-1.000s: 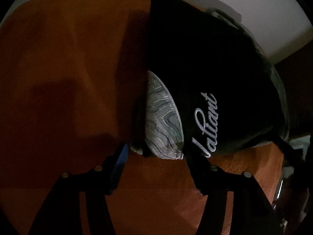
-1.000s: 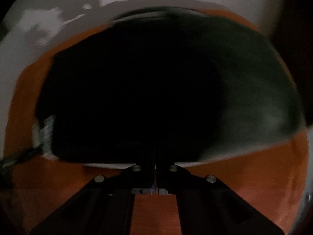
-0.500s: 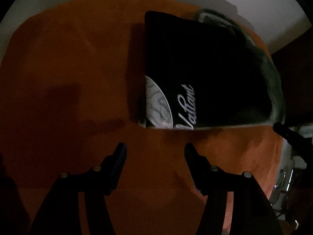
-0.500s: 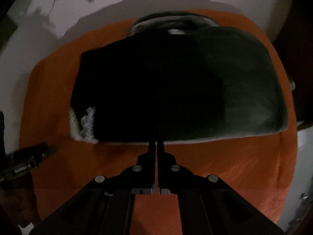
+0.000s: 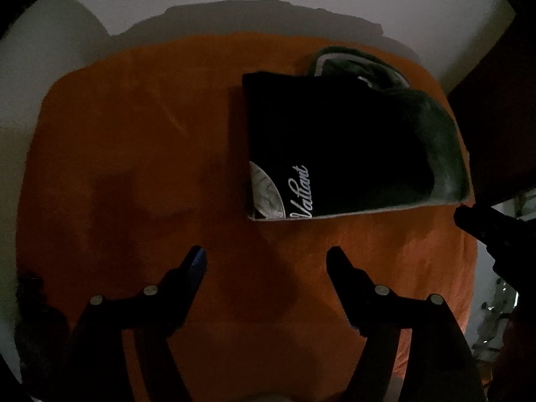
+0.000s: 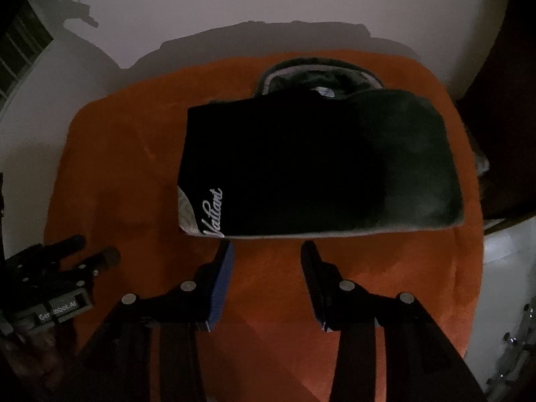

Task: Fold clothes

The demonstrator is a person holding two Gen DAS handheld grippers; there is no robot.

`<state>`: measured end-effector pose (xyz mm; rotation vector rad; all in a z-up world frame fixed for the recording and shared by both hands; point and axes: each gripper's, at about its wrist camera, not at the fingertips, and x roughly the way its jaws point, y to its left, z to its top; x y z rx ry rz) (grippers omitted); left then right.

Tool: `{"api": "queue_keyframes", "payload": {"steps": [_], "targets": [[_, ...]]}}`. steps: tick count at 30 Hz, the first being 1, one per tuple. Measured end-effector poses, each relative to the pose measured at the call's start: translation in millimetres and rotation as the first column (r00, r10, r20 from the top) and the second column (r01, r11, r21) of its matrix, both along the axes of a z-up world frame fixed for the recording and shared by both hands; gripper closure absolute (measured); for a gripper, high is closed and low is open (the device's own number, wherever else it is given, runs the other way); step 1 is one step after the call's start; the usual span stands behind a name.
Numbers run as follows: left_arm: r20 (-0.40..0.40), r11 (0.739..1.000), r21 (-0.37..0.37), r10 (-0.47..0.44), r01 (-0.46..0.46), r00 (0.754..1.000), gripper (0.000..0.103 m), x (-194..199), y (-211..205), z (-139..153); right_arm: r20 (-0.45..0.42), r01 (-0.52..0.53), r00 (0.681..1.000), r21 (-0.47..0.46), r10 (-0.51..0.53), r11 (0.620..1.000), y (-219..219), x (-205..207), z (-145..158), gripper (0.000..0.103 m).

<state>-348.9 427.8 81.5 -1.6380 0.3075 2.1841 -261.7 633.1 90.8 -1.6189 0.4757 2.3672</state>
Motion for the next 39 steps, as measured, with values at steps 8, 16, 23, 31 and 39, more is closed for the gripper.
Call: {"api": "queue_keyframes", "payload": {"steps": [8,16,23,31,39], "targets": [[-0.088,0.998,0.068,0.022,-0.016,0.996,0.028,71,-30,39,-0.066,0.016,0.998,0.037,-0.013,0.999,-56,67,39,0.041],[-0.187,0.998,0.067,0.005,0.008,0.982,0.027,202,-77,89,-0.197,0.073,0.979,0.084,-0.055,0.994,-114,193,102,0.021],[-0.223,0.997,0.077,0.007,0.011,0.975,0.026,257,-97,120,-0.216,0.075,0.974,0.054,-0.061,0.996,-133,253,132,0.019],[-0.327,0.998,0.051,-0.019,0.038,0.945,0.026,256,-76,116,-0.238,0.099,0.968,0.084,-0.076,0.992,-129,247,126,0.018],[-0.305,0.997,0.071,0.003,0.02,0.952,0.026,260,-79,69,-0.25,0.109,0.965,0.129,-0.074,0.986,-129,237,81,0.018]]}}
